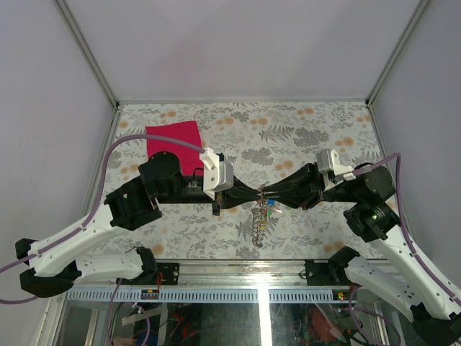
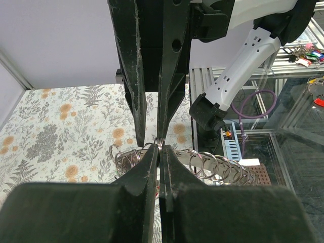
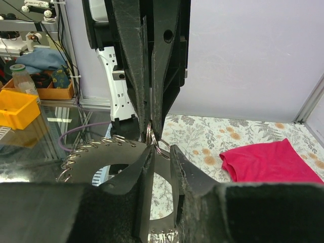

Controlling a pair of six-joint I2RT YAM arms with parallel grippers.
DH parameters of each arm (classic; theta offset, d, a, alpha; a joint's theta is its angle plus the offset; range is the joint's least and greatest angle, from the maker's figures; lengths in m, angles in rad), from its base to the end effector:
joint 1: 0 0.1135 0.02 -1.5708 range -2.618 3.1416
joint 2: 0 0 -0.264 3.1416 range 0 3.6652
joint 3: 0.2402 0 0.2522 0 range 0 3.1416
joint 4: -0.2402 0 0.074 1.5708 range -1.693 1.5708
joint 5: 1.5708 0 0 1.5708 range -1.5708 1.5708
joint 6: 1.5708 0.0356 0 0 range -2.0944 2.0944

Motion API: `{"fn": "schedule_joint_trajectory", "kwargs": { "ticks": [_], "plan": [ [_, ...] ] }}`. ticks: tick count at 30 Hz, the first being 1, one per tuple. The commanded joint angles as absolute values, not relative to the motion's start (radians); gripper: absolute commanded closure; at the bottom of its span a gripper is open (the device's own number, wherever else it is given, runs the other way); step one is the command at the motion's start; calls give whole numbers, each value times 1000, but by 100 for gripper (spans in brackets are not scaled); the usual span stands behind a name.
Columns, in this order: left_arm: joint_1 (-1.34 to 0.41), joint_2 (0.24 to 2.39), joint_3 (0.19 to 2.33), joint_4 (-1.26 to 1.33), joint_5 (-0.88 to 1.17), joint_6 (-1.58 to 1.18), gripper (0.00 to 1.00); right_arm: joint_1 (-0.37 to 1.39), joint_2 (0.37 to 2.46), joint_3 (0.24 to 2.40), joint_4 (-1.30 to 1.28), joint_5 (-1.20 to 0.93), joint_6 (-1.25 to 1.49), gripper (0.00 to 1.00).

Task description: Put the keys on the keyring

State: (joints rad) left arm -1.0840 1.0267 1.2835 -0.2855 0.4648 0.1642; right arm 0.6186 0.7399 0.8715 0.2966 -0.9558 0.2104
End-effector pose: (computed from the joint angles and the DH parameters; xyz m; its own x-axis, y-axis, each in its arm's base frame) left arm 0.0845 -0.1938 0.4566 0.1502 0.0286 -0.9882 0.9884 0.0177 0.1507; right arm 0.1021 0.1084 0.4224 0.1345 0.2437 -0.9605 -0.9898 -0.0120 -0.1417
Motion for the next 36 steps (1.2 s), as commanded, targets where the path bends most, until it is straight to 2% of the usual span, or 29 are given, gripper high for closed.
{"fn": "schedule_joint_trajectory", "kwargs": {
  "ticks": [1,6,11,20,24,32,36],
  "plan": [
    [-1081,1027,1330,-217,495,157,100,615,749,877,340,-961,216,77],
    [-1081,1029,1333,-217,497,158,100,615,758,875,376,-987,247,79],
    [-1080,1031,1339,-224,510,160,100,615,757,865,370,-983,228,71],
    [-1081,1035,1348,-238,525,161,100,616,741,886,253,-956,96,70],
    [-1081,1040,1350,-238,530,161,100,615,746,889,258,-964,100,71],
    [-1080,1045,1351,-243,520,160,100,615,737,865,390,-985,200,79],
    [-1081,1048,1353,-247,503,158,100,616,726,852,448,-988,237,78]
  ]
}}
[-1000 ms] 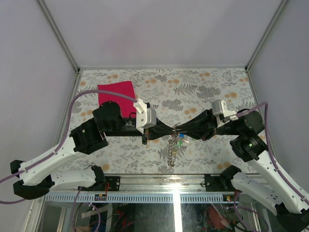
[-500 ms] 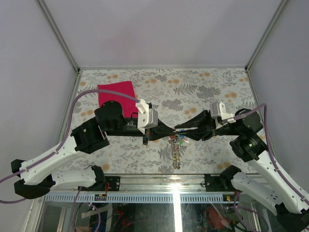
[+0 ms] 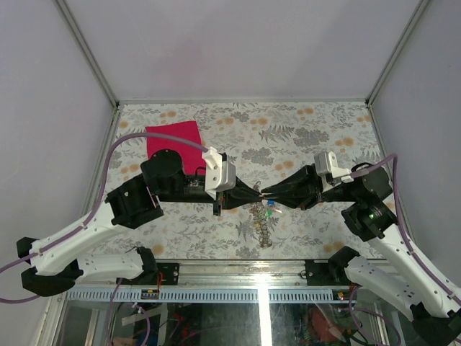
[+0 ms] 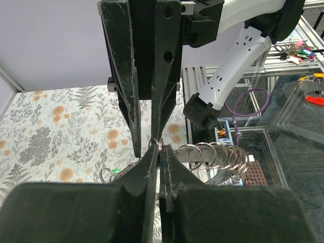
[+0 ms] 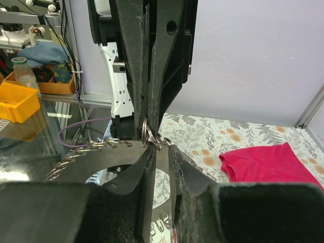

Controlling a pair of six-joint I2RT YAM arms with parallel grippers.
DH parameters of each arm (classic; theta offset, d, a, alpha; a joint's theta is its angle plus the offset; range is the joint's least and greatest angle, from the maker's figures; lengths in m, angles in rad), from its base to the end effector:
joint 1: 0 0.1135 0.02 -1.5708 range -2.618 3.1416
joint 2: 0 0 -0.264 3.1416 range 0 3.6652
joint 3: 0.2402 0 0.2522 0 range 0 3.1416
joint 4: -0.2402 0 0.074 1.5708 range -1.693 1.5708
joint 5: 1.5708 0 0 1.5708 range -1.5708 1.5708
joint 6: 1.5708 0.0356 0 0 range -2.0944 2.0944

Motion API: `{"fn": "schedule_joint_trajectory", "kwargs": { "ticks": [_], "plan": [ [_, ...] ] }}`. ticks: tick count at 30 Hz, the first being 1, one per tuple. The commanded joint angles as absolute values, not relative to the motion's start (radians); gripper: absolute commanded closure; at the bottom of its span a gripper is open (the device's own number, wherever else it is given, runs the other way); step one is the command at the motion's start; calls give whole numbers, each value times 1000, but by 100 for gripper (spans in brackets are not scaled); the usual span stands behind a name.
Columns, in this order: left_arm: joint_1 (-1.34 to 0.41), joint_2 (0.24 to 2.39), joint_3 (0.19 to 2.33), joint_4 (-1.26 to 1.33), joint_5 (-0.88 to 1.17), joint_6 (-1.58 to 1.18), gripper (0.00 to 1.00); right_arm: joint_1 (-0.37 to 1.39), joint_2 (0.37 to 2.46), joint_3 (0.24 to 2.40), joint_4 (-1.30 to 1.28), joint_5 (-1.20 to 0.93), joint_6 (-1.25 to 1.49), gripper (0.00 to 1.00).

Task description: Put the keys on the keyring

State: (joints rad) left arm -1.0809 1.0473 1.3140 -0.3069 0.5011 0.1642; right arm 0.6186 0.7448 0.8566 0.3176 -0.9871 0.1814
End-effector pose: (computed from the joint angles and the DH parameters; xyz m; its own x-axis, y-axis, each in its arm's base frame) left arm 0.0854 -0.1966 0.4604 0.1448 0.0332 -0.9889 0.9894 -0.0165 0.1443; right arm 0.1032 0.1099 0.4184 0.1644 0.2391 -0.9570 -0.9835 -0.0347 -0.1777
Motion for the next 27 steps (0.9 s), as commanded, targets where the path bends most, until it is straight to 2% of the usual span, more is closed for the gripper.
{"fn": "schedule_joint_trajectory", "kwargs": {
  "ticks": [1,5,11,19,27],
  "plan": [
    [-1081,1047,1353,-248,502,158,100,616,721,850,455,-988,242,77],
    [-1080,1049,1353,-250,492,158,100,615,712,848,466,-988,252,72],
    [-1081,1052,1356,-249,492,156,100,615,715,849,489,-996,281,76],
    [-1080,1054,1355,-249,484,152,100,616,725,837,556,-1014,343,72],
    [-1080,1057,1358,-255,459,156,100,615,728,836,587,-1026,379,91]
  ]
}}
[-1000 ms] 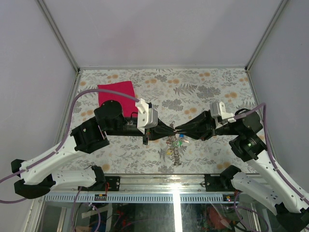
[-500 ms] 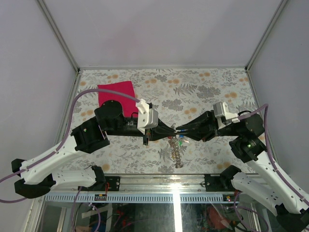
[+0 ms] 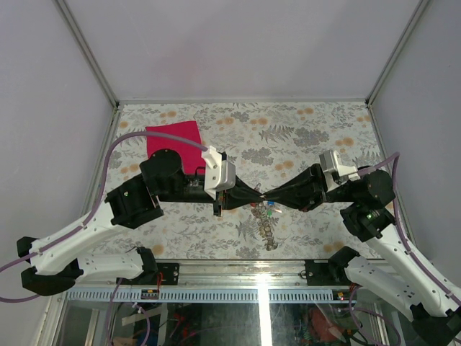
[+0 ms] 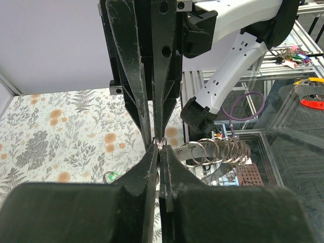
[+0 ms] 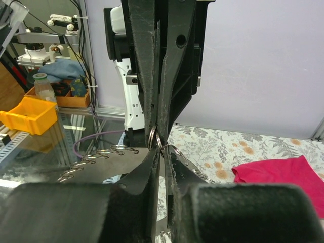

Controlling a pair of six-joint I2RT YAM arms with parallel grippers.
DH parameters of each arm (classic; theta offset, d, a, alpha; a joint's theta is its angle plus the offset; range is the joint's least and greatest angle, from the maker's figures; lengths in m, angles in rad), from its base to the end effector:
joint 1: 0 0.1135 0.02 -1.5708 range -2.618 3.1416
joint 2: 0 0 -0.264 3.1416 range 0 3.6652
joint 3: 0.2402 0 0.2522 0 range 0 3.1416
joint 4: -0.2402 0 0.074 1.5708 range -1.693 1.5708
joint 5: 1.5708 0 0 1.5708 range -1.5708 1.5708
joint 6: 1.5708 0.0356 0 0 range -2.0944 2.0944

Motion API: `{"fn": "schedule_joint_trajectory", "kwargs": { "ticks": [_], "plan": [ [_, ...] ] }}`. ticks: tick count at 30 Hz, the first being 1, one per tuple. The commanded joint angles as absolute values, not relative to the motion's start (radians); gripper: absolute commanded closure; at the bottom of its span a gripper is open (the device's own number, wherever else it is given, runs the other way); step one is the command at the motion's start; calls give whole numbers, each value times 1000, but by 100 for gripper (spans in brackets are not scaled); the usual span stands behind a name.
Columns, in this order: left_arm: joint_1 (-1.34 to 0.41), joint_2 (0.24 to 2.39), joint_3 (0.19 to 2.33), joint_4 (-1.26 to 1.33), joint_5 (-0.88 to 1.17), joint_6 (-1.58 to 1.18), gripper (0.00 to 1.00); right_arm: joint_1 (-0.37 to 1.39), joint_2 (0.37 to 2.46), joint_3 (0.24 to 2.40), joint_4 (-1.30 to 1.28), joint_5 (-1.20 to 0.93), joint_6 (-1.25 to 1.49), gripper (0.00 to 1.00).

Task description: Put the keys on the keyring

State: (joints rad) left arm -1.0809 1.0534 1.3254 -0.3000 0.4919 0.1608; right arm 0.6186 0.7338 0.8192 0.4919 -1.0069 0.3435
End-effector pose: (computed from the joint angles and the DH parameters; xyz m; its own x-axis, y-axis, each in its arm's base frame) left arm 0.0861 -0.1973 0.4636 0.1471 0.0241 -0.9888 0.9891 -0.0058 0.1470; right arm 0.0973 0.1062 0.4217 0.1199 0.3063 -0.9443 -0.9848 -0.0833 -0.1521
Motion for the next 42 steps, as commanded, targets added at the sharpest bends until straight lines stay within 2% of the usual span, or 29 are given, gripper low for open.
{"fn": "schedule_joint_trajectory", "kwargs": {
  "ticks": [1,3,13,25,28,30,36,42],
  "plan": [
    [-1081,1057,1358,-257,452,157,100,615,726,838,578,-1023,376,94],
    [-1081,1052,1358,-259,435,159,100,615,719,847,547,-1010,359,100],
    [-1080,1033,1354,-265,325,175,100,615,712,918,353,-960,286,100],
    [-1081,1024,1338,-242,288,177,83,615,722,913,382,-960,314,100],
    [-1080,1020,1335,-239,286,177,82,616,725,913,386,-959,319,100],
    [-1081,1020,1332,-236,287,178,82,615,726,913,388,-957,322,100],
    [-1081,1018,1330,-236,300,180,95,616,724,911,393,-928,334,100],
    [-1081,1012,1325,-232,299,176,94,615,722,913,389,-891,341,100]
  ]
}}
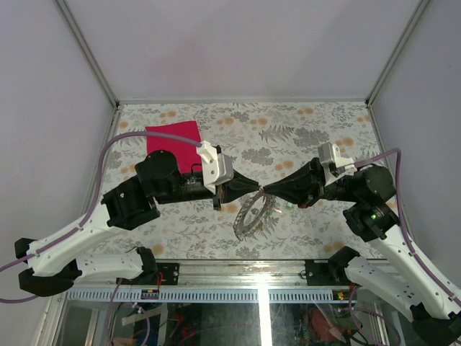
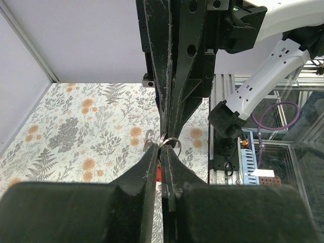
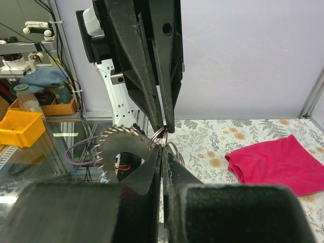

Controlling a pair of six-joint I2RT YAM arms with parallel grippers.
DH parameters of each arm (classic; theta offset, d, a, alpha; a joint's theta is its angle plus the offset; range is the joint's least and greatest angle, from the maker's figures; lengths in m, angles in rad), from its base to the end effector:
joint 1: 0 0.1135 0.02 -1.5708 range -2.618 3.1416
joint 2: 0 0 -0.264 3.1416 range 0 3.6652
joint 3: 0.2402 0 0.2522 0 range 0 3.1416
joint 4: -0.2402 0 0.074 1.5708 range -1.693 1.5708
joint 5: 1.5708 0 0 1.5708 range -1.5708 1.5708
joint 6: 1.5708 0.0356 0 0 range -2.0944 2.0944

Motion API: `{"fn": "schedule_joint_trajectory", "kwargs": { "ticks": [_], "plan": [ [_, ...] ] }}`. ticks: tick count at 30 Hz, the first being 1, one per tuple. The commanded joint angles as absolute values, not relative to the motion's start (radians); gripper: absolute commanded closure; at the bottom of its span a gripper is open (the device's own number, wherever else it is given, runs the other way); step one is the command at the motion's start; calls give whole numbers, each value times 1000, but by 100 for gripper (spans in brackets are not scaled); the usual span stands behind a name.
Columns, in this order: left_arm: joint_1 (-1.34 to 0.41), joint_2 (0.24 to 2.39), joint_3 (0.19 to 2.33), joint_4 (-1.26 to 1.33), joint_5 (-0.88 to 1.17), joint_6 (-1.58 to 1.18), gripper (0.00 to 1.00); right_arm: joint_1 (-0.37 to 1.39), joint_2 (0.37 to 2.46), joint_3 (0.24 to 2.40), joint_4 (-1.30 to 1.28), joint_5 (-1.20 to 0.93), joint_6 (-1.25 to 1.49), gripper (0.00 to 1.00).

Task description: Put the keys on the keyring

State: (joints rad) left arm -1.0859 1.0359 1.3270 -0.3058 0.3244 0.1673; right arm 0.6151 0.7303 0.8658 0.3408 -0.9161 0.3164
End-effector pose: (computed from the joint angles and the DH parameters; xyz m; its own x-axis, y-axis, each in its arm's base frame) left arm 0.0881 -0.1916 0.4668 0.1576 0.0394 -0.9867 0.9745 0.1554 0.1619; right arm 0.1005 0.1056 0.4260 0.0674 0.2796 -0.9577 -0.9976 0.0037 -0.0691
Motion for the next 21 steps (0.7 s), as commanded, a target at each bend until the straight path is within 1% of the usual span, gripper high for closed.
{"fn": "schedule_joint_trajectory", "kwargs": {
  "ticks": [1,8,14,21],
  "plan": [
    [-1080,1011,1324,-232,300,176,94,615,722,913,390,-885,342,100],
    [-1081,1007,1318,-226,285,178,100,615,717,920,357,-802,342,100],
    [-1081,1005,1309,-218,273,178,100,616,721,941,299,-752,356,100],
    [-1081,1006,1306,-217,264,178,100,616,723,947,289,-720,396,100]
  ]
}}
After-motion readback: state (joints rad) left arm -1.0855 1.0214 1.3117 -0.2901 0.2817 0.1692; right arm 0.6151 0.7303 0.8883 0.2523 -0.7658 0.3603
